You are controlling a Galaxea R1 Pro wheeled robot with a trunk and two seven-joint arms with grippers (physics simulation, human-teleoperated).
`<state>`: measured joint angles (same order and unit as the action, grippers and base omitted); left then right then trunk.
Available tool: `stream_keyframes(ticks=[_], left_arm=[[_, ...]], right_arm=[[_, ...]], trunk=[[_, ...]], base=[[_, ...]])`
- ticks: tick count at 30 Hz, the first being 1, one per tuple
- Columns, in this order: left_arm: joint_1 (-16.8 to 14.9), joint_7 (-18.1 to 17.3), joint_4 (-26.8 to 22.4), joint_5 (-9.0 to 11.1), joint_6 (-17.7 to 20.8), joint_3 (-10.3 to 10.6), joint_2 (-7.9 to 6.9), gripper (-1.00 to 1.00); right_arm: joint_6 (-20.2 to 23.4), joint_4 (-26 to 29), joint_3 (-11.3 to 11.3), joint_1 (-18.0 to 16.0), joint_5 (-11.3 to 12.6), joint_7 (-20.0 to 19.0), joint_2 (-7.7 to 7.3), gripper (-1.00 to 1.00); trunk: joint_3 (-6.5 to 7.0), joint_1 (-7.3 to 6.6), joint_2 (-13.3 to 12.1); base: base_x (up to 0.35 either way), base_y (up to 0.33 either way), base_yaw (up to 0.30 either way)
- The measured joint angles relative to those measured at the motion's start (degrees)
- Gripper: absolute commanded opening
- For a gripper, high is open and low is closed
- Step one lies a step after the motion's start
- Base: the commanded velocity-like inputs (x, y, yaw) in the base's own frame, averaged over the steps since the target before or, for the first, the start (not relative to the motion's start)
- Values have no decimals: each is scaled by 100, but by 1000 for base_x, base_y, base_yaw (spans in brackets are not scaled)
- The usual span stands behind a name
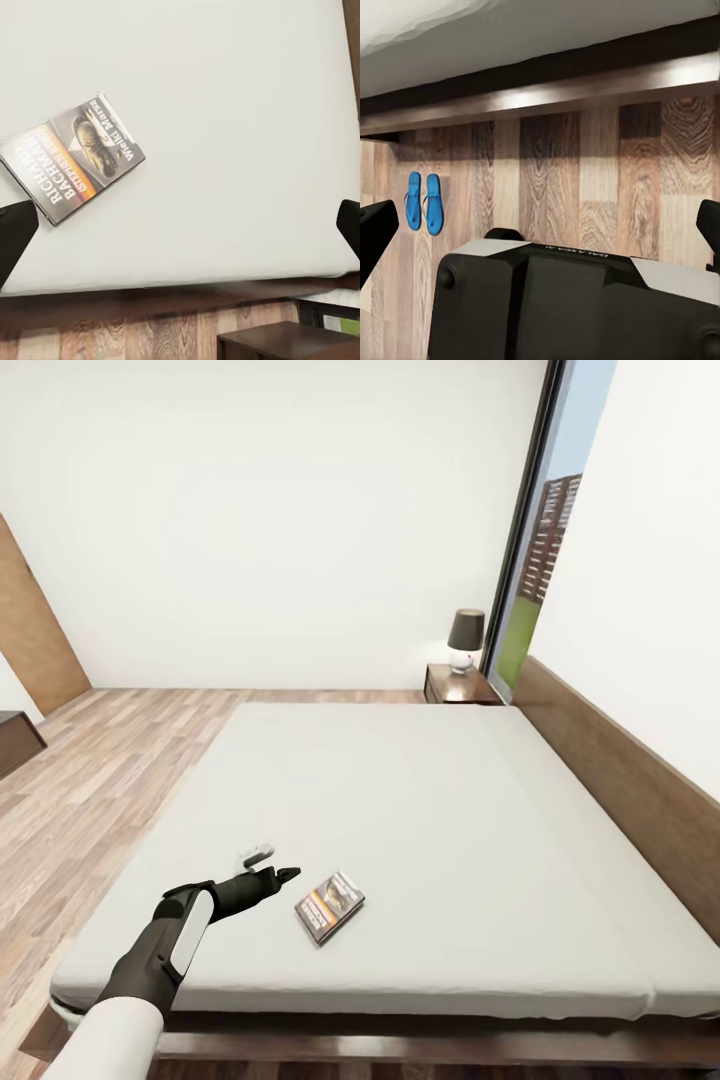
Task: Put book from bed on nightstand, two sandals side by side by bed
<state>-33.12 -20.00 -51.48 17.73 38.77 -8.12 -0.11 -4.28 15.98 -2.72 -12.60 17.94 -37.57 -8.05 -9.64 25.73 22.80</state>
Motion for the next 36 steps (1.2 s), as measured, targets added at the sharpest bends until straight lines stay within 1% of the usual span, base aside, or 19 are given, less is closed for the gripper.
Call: stream_keyframes(ticks=[10, 20, 36], left_arm=[[3, -2, 1, -1, 0, 0, 7, 100], [3, -1, 1, -1, -8, 0, 5, 100], [3, -2, 1, -1, -6, 0, 8, 100]], right_arm=[[0, 4, -5, 0, 0, -1, 0, 100], [0, 3, -2, 0, 0, 2, 0, 100], [0, 2, -2, 0, 0, -1, 0, 100]], trunk=[[-90, 2, 0], [-181, 2, 0], [-325, 3, 0]], base=[[24, 0, 0], [194, 0, 0], [11, 0, 0]])
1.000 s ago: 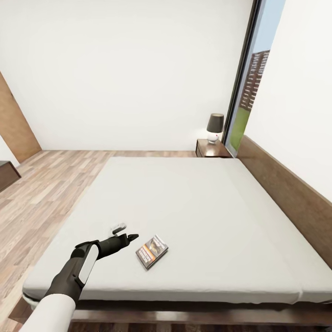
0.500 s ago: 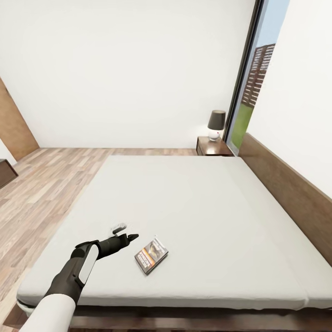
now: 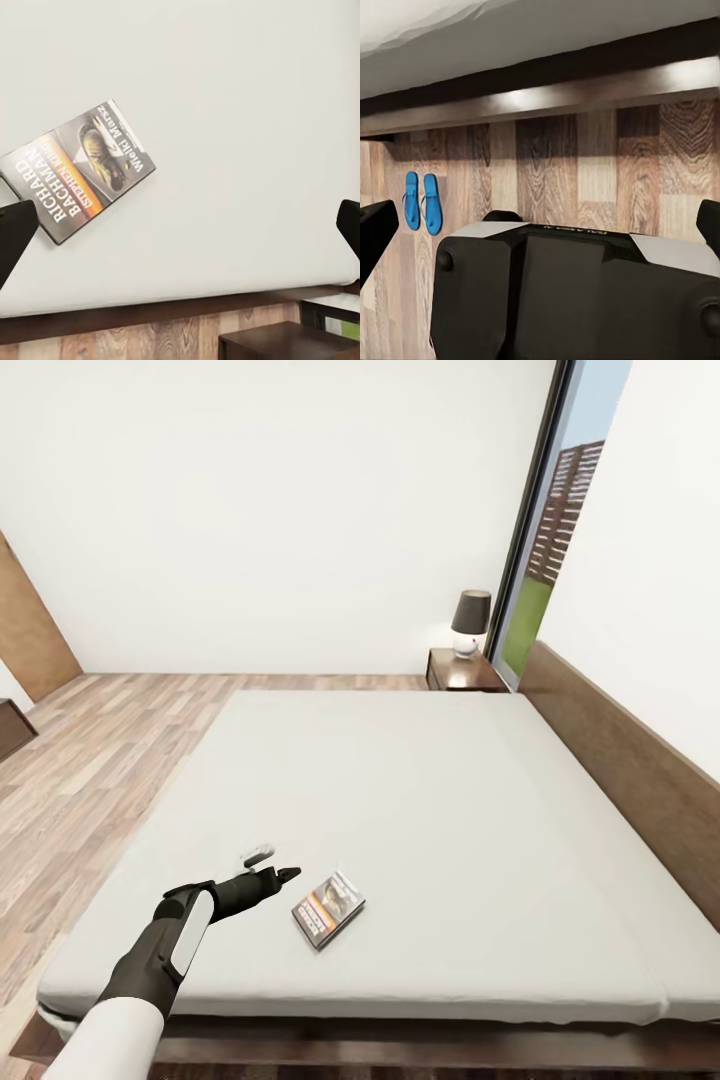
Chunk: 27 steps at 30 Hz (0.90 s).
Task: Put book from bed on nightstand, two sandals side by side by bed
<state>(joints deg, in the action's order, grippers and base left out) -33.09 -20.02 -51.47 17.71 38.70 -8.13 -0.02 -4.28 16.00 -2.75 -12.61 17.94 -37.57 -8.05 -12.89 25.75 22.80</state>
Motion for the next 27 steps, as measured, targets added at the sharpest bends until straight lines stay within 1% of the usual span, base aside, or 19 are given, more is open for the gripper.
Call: stream_keyframes(ticks=[27], left_arm=[[0, 0, 0, 1, -1, 2, 0, 100]], right_arm=[[-4, -2, -4, 0, 0, 9, 0, 100]], trunk=[[-244, 0, 0]], base=[[0, 0, 0]])
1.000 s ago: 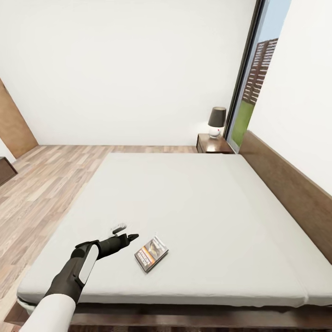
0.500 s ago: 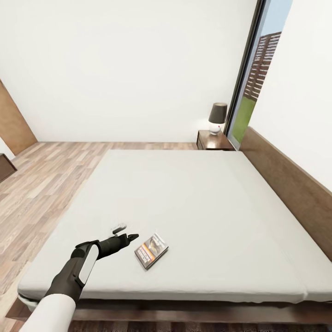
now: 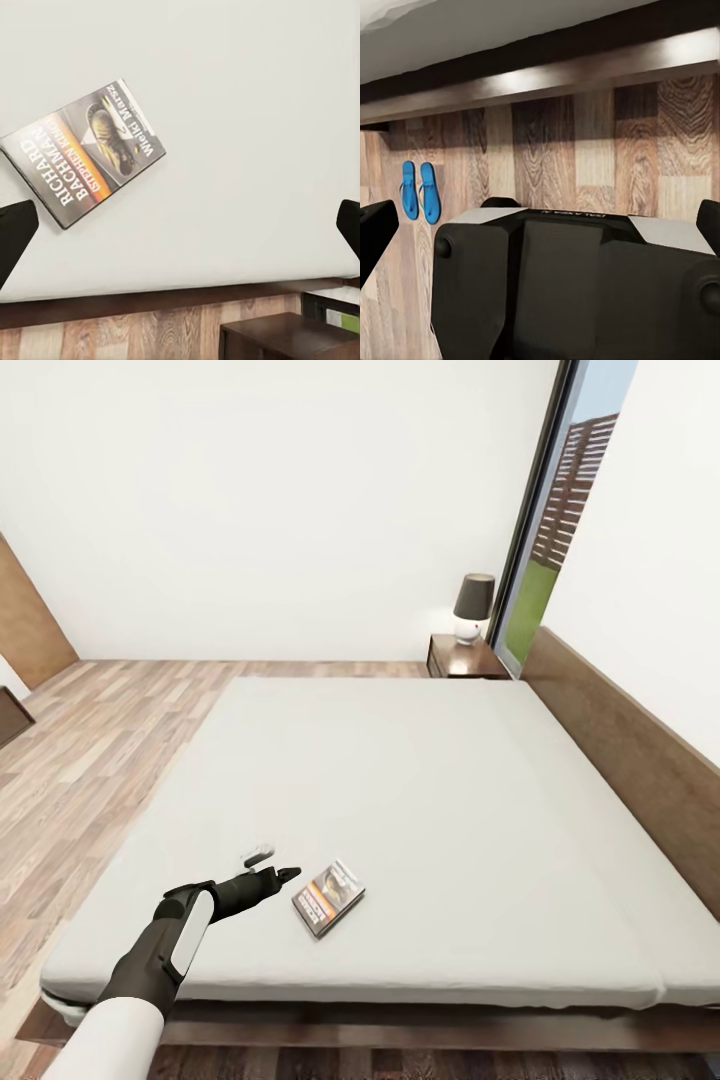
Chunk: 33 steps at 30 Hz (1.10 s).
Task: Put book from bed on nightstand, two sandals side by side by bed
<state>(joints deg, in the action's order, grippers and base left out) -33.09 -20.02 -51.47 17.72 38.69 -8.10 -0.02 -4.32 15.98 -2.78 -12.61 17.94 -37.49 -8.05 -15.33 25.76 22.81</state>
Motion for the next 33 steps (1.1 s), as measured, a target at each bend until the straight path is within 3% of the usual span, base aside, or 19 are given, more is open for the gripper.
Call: stream_keyframes(ticks=[33], left_arm=[[0, 0, 0, 6, 0, 3, -3, 100]], right_arm=[[-5, 7, 3, 0, -2, 4, 0, 100]], trunk=[[-298, 0, 1]], base=[[0, 0, 0]])
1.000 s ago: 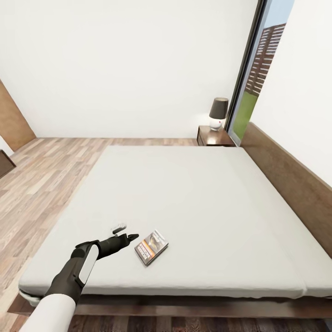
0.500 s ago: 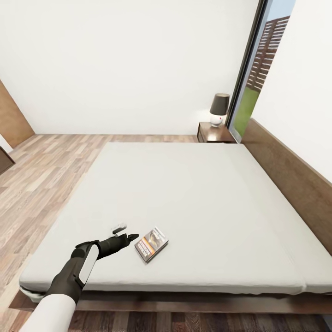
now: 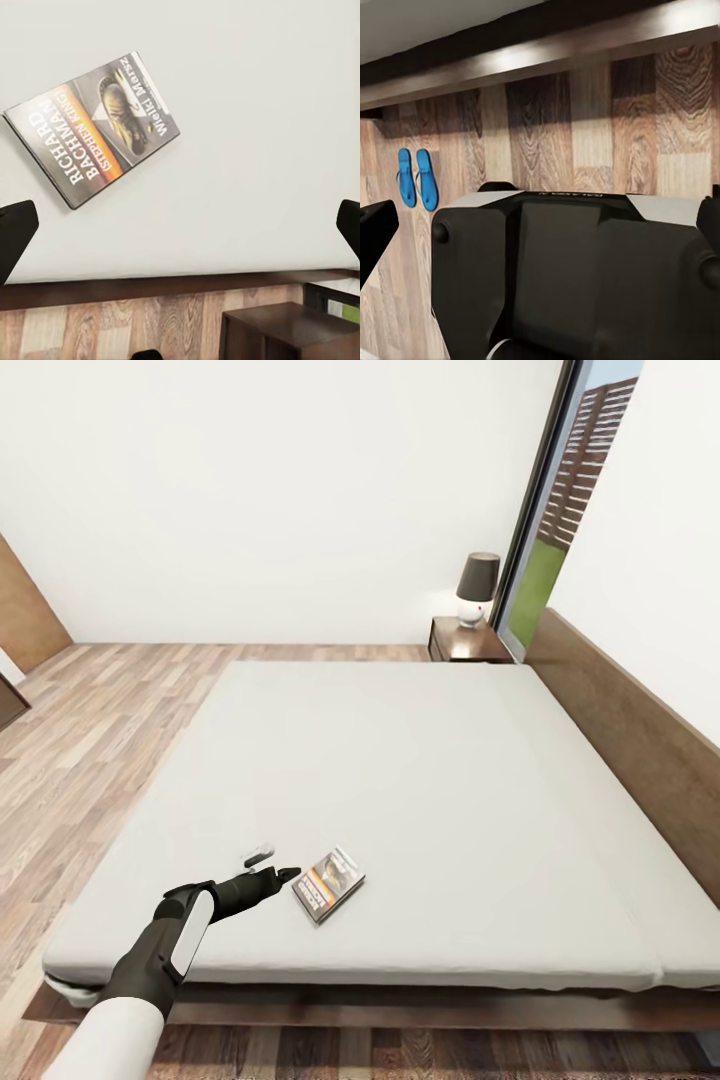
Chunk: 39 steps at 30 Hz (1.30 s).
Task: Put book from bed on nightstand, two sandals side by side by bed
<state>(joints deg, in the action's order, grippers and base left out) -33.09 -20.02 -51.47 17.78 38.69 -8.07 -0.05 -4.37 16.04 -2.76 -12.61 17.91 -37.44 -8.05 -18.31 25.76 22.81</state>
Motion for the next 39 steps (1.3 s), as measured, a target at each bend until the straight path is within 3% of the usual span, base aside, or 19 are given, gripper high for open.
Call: stream_keyframes(ticks=[8, 11, 21, 24, 27, 34, 39], left_arm=[[-7, 6, -79, -6, 6, 8, 32, 100], [-89, 38, -179, 5, 26, 23, 272, 100], [-1097, 135, -206, 17, 446, 25, 589, 100], [-1370, 448, -202, 23, 501, 27, 685, 100], [-1451, 651, -116, 28, 509, 25, 702, 100], [-1489, 733, 714, 26, 470, -1, 678, 100], [-1459, 736, 815, 33, 461, -2, 682, 100]], right_arm=[[0, 0, 0, 0, -4, 2, 0, 100], [0, -1, -5, 0, -6, 2, 0, 100], [0, -1, -13, 0, -7, 2, 0, 100], [0, -1, -11, 0, -7, 2, 0, 100], [0, -4, -11, 0, -7, 2, 0, 100], [0, -5, -11, 0, -7, 2, 0, 100], [0, -5, -11, 0, -7, -5, 0, 100]], trunk=[[-72, 0, 0], [-99, 0, 0], [-189, -1, 1], [-216, -1, 0], [-244, 0, 0], [-307, 0, 0], [-352, 0, 0]], base=[[0, 0, 0], [0, 0, 0], [65, 0, 0], [80, 0, 0], [29, 0, 0], [5, 0, 0], [0, 0, 0]])
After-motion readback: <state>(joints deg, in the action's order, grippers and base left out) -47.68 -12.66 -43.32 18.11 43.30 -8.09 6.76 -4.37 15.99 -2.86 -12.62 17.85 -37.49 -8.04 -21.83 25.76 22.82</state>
